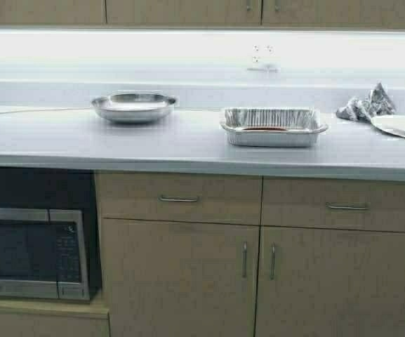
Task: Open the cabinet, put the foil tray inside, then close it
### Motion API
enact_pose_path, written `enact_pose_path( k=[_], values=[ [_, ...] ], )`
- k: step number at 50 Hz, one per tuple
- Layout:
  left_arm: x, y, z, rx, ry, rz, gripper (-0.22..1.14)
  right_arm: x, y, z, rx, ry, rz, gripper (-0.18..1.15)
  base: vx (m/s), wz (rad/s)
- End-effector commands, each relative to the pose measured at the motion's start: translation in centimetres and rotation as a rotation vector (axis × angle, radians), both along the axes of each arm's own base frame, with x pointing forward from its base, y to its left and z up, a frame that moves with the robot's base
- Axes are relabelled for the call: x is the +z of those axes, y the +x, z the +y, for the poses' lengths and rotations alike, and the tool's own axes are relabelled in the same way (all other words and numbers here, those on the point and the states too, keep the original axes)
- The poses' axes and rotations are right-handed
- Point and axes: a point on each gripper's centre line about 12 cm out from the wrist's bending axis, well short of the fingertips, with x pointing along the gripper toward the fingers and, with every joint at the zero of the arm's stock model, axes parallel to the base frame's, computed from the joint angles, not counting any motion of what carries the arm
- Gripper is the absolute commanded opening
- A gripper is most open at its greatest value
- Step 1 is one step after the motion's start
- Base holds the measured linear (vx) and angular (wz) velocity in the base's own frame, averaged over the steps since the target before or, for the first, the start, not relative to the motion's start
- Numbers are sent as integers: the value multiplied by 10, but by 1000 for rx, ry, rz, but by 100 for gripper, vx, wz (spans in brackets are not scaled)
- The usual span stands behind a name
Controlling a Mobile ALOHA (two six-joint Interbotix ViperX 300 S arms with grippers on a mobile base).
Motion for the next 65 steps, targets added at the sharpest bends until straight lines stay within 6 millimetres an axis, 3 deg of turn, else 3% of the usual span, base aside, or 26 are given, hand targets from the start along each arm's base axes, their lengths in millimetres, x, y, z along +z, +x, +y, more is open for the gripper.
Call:
enact_pose_path(
  k=[1,5,12,33,65],
  values=[
    [7,-2,-3,-17,27,-26,-1,-5,1,0,2,-11,15,4,1,-3],
    [4,-2,-4,-22,27,-21,8,-8,1,1,4,-21,23,9,2,-4],
    [-2,-3,-4,-24,17,-4,3,-5,3,1,5,-20,24,5,6,-11],
    [-5,7,-4,-27,-21,28,3,-13,6,1,6,-15,54,5,14,-6],
    [-12,13,-4,-27,-18,54,3,-8,4,1,5,-18,67,5,33,-1]
  ],
)
